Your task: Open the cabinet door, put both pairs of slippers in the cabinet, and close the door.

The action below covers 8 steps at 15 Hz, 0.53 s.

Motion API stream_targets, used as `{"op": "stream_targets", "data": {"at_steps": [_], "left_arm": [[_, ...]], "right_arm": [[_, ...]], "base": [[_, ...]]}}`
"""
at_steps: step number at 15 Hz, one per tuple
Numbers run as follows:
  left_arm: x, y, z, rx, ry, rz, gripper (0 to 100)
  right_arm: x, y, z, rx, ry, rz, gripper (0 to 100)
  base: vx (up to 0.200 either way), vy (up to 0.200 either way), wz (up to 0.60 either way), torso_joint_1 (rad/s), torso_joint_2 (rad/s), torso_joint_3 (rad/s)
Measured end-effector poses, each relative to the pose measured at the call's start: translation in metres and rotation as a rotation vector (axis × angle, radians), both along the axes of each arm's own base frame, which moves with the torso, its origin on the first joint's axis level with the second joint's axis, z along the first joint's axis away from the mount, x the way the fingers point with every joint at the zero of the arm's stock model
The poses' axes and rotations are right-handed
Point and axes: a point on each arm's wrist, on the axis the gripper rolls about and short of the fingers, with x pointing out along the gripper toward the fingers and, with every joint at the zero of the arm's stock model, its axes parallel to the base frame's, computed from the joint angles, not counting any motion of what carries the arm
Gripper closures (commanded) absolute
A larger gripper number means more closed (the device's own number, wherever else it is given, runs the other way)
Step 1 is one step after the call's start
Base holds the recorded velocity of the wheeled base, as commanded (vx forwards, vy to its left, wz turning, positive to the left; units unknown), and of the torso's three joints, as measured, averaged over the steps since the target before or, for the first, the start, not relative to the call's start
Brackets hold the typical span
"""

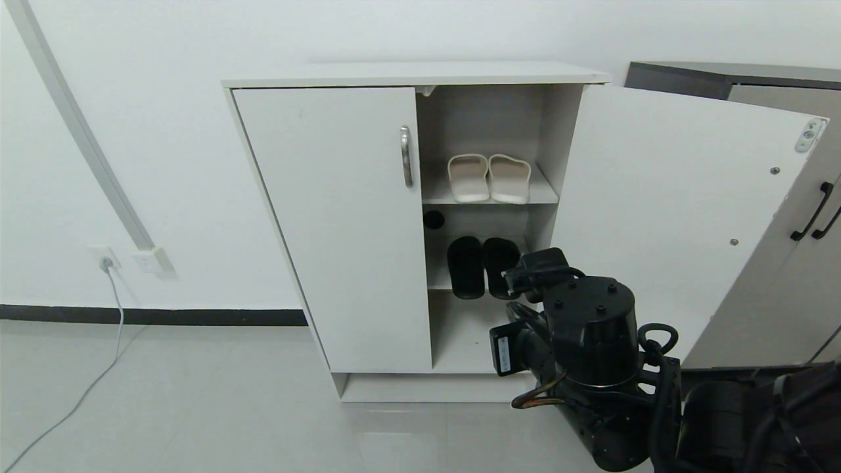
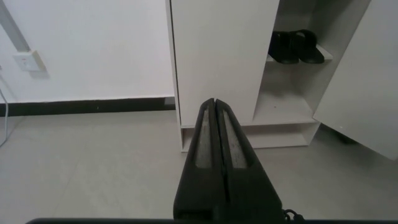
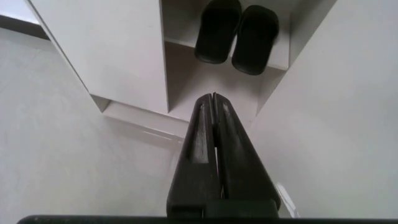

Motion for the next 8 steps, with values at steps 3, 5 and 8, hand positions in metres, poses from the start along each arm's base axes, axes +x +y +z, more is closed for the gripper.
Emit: {"op": "stream_targets", "data": {"at_steps": [3, 5, 8], "left_arm": [[0.0000, 0.0000, 0.0000, 0.000, 0.000, 0.000, 100], [0.0000, 0.0000, 0.0000, 0.000, 0.000, 0.000, 100], [0.0000, 0.0000, 0.0001, 0.000, -0.001, 0.000, 100]], "right_arm": [[0.0008, -0.0002, -0.0015, -0.005, 0.003, -0.003, 100], [0.0003, -0.0005, -0.0022, -0.006, 0.003, -0.003, 100], [-0.0006, -0.0008, -0.0039, -0.012, 0.006, -0.002, 100]], "base": [[0.000, 0.000, 0.00, 0.003, -0.11, -0.109], [0.000, 0.000, 0.00, 0.027, -0.17, -0.334], [0.000, 0.000, 0.00, 0.046, -0.51, -0.372]]}}
